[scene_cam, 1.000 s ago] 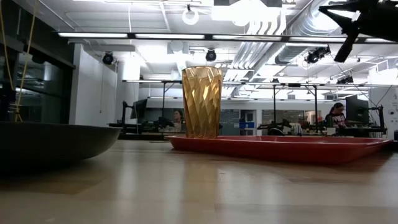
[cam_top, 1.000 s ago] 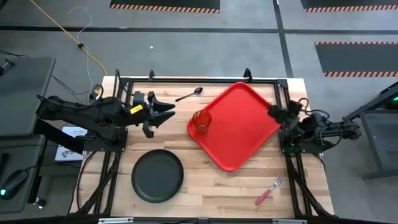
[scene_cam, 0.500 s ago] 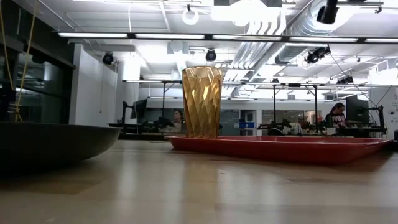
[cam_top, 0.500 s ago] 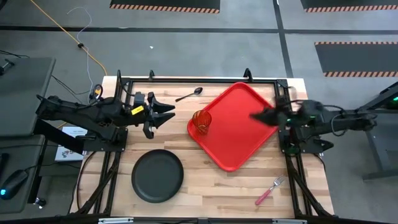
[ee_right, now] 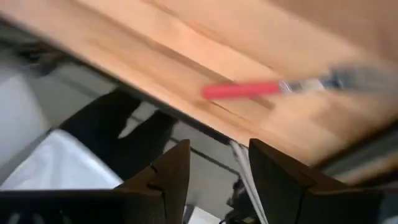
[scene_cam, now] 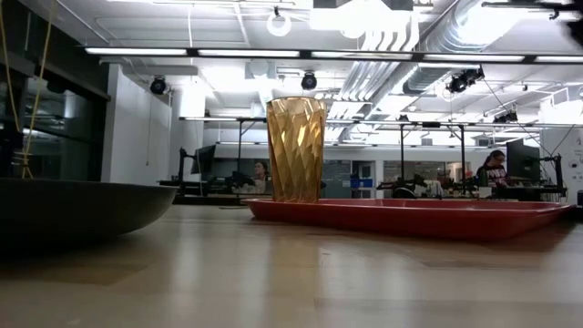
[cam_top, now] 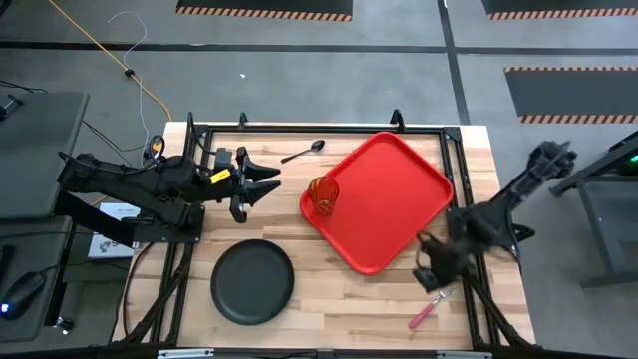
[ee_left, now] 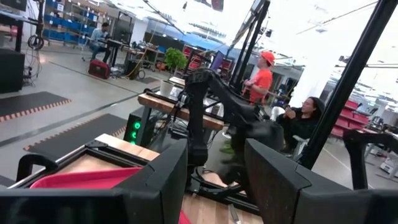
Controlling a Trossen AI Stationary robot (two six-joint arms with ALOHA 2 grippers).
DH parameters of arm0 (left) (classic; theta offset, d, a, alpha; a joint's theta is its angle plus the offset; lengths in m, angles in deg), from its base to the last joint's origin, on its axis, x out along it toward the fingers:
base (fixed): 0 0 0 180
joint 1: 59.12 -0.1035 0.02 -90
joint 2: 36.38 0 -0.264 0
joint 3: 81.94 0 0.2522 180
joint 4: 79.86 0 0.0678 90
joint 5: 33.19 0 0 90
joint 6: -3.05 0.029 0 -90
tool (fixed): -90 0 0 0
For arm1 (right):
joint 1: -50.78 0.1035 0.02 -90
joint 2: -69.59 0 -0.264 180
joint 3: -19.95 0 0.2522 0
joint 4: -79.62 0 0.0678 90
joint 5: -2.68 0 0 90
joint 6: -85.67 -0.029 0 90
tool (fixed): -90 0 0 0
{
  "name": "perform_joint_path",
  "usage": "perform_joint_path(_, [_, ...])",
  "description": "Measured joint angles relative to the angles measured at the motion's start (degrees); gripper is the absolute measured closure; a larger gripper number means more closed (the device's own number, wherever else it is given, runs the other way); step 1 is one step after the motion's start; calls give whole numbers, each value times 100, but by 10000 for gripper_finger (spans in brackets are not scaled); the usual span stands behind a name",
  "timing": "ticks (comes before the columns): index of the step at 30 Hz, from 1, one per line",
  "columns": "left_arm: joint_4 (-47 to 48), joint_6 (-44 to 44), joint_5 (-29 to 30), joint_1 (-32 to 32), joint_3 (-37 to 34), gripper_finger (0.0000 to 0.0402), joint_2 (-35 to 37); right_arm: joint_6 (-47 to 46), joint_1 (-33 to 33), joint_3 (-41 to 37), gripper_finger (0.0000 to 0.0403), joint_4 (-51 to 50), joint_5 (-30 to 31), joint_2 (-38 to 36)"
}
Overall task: Pick and place plate/cup/fork/spoon on tray
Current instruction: Put the pink fork on the right side of the red serving tray
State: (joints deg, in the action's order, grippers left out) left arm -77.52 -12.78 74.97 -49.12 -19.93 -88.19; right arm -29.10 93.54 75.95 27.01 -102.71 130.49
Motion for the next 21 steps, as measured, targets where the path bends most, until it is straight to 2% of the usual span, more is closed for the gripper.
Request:
perform_joint_path(4, [-4, -1, 1, 0, 0, 249, 0, -1602, 893, 0, 247, 150, 596, 573])
perform_joint_path(6, [-4, -1, 0, 0, -2, 249, 0, -1998, 1135, 0, 247, 141, 804, 865])
perform_joint_path(12, [-4, -3, 1, 0, -2, 249, 0, -2183, 1324, 1, 247, 354, 230, 1675])
perform_joint_path(17, [-8, -5, 1, 0, -4, 249, 0, -2144, 1199, 7, 247, 317, -121, 2172])
perform_joint_path(19, [-15, -5, 1, 0, -4, 249, 0, -2141, 1133, 7, 247, 278, -87, 2257])
perform_joint_path(21, [-24, -5, 1, 0, -4, 249, 0, -2333, 1060, 13, 247, 588, 389, 2322])
